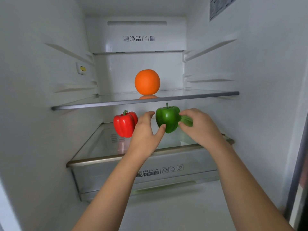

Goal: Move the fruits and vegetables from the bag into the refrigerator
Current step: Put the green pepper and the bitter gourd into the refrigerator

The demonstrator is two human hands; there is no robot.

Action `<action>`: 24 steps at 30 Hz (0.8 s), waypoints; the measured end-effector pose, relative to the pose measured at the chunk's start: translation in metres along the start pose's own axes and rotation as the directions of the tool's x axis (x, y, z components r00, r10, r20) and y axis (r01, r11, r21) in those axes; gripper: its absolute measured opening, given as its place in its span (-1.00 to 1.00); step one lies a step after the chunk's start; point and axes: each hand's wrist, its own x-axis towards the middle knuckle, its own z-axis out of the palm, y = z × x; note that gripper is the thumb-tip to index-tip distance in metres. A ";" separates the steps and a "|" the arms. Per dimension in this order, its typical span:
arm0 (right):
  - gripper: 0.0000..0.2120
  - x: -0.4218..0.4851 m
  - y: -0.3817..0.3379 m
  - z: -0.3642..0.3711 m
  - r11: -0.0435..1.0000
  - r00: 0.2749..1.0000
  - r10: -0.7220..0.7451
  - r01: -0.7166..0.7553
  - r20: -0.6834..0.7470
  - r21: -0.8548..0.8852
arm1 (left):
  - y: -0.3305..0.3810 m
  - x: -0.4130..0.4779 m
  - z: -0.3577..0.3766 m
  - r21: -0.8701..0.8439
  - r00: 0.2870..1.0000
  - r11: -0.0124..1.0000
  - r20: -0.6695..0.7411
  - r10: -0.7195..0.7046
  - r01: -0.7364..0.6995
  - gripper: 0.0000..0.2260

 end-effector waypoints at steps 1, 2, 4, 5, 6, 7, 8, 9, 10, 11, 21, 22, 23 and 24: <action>-0.69 -0.006 -0.005 0.001 0.999 0.999 -0.029 0.029 -0.016 -0.016 | 0.002 -0.006 -0.004 0.055 0.999 0.997 -0.015 0.050 -0.049 -0.58; -0.70 -0.013 -0.009 0.003 0.998 0.998 -0.058 0.057 -0.031 -0.034 | 0.004 -0.013 -0.009 0.115 0.995 0.989 -0.026 0.093 -0.089 -0.63; -0.71 -0.026 -0.018 0.005 0.992 0.992 -0.107 0.102 -0.062 -0.075 | 0.005 -0.026 -0.016 0.244 0.985 0.958 -0.051 0.167 -0.150 -0.66; -0.73 -0.032 -0.022 0.006 0.989 0.989 -0.127 0.120 -0.077 -0.092 | 0.004 -0.033 -0.019 0.296 0.978 0.939 -0.064 0.200 -0.173 -0.65; -0.75 -0.039 -0.026 0.008 0.985 0.985 -0.147 0.137 -0.093 -0.105 | 0.003 -0.040 -0.022 0.335 0.972 0.924 -0.076 0.222 -0.184 -0.65; -0.76 -0.045 -0.031 0.009 0.982 0.981 -0.163 0.151 -0.107 -0.113 | 0.001 -0.047 -0.024 0.362 0.970 0.914 -0.086 0.229 -0.184 -0.65; -0.75 -0.051 -0.035 0.010 0.981 0.978 -0.170 0.156 -0.117 -0.116 | 0.000 -0.054 -0.027 0.378 0.969 0.908 -0.090 0.228 -0.179 -0.66; -0.74 -0.057 -0.039 0.010 0.982 0.978 -0.169 0.156 -0.121 -0.111 | -0.001 -0.059 -0.029 0.388 0.969 0.905 -0.095 0.228 -0.174 -0.66; -0.73 -0.062 -0.042 0.011 0.982 0.978 -0.169 0.157 -0.121 -0.103 | -0.002 -0.064 -0.031 0.396 0.969 0.902 -0.100 0.228 -0.171 -0.67; -0.73 -0.067 -0.045 0.011 0.982 0.978 -0.174 0.162 -0.118 -0.099 | -0.002 -0.070 -0.033 0.404 0.968 0.899 -0.102 0.230 -0.172 -0.67; -0.70 -0.127 -0.079 0.000 0.968 0.964 -0.247 0.250 -0.102 0.024 | 0.016 -0.141 -0.060 0.480 0.972 0.871 -0.134 0.192 -0.106 -0.69; -0.71 -0.136 -0.082 -0.002 0.964 0.961 -0.256 0.262 -0.105 0.043 | 0.020 -0.152 -0.065 0.490 0.972 0.867 -0.146 0.185 -0.092 -0.69; -0.72 -0.145 -0.085 -0.003 0.960 0.959 -0.266 0.273 -0.101 0.059 | 0.024 -0.163 -0.071 0.504 0.971 0.860 -0.158 0.177 -0.074 -0.70; -0.72 -0.154 -0.088 -0.004 0.956 0.957 -0.277 0.283 -0.090 0.075 | 0.029 -0.176 -0.076 0.521 0.971 0.852 -0.173 0.164 -0.051 -0.70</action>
